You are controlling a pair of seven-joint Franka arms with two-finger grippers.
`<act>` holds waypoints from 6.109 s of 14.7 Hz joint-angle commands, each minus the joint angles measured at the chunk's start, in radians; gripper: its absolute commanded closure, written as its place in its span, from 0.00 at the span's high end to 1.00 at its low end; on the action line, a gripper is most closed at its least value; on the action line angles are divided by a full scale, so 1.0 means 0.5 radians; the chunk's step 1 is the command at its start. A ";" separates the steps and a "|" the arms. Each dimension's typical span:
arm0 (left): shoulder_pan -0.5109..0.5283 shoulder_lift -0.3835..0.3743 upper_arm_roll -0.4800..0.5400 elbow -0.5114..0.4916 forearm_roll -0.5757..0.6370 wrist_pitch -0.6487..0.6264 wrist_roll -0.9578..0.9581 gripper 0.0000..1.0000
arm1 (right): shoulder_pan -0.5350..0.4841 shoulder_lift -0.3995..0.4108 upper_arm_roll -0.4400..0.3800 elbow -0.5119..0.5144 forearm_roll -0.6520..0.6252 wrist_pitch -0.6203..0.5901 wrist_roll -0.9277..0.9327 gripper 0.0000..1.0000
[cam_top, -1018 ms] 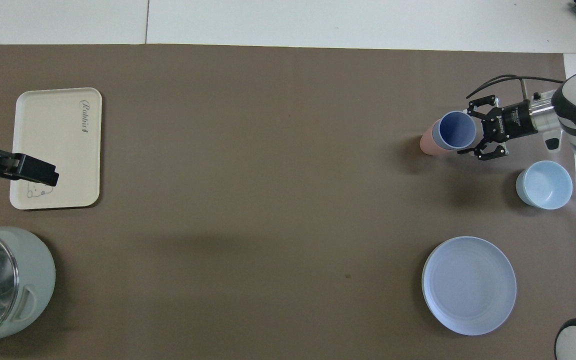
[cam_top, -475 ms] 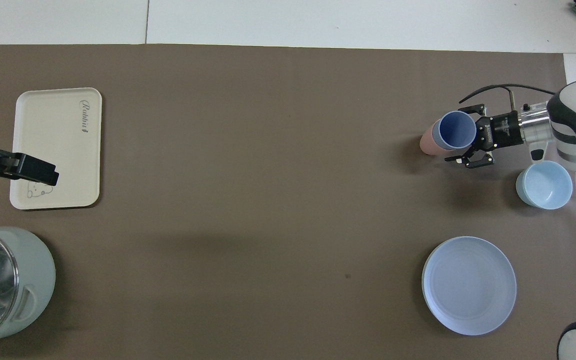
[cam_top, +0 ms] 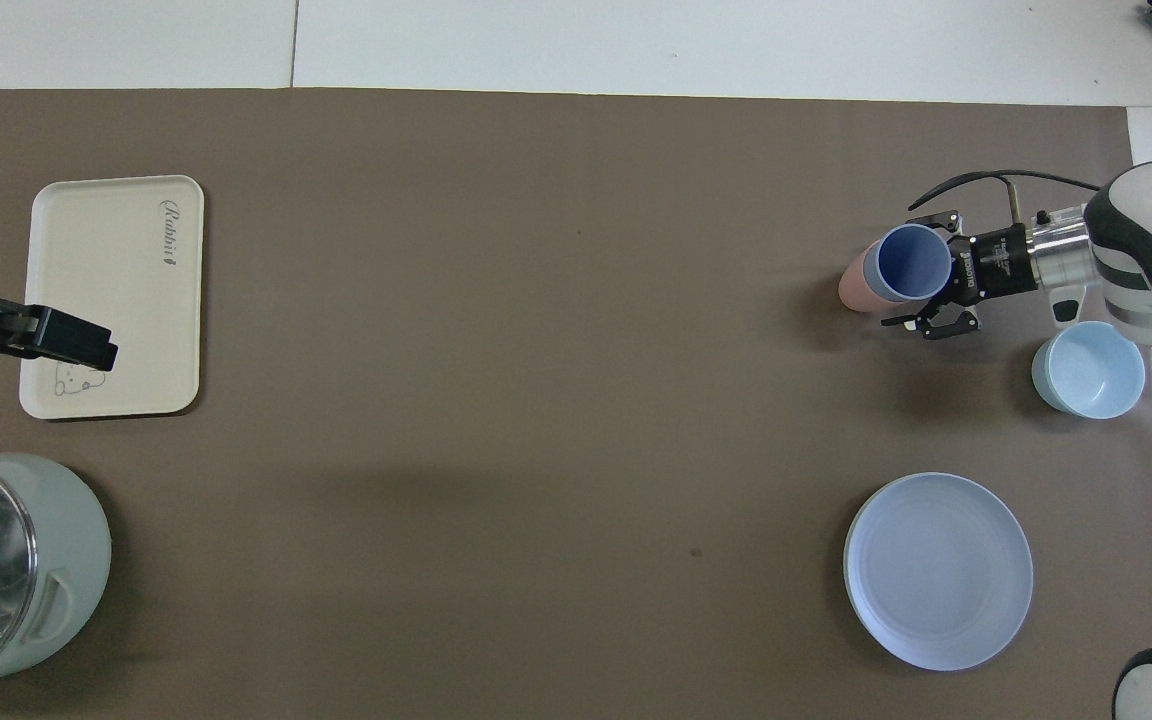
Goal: Place cup on tray
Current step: 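Lift the stacked cups with the right gripper while the left gripper reaches, then grasp the inner blue cup rim with the left gripper, then pull the blue cup out with the left gripper while the right gripper withdraws, then lower the blue cup onto the tray while the right gripper lowers the pink cup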
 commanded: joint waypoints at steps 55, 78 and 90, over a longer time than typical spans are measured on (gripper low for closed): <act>-0.450 -0.031 0.054 -0.012 -0.179 0.652 -1.576 0.00 | 1.128 -0.595 -0.018 -0.112 -0.181 0.797 1.576 0.00; 0.508 0.322 0.057 -1.046 -0.191 2.045 0.214 0.00 | -0.185 -0.270 -0.024 -0.406 0.446 -0.057 -0.041 0.00; 0.416 0.092 0.036 -0.427 0.036 0.938 0.232 1.00 | -0.232 -0.193 -0.024 -0.492 0.439 0.063 -0.246 0.86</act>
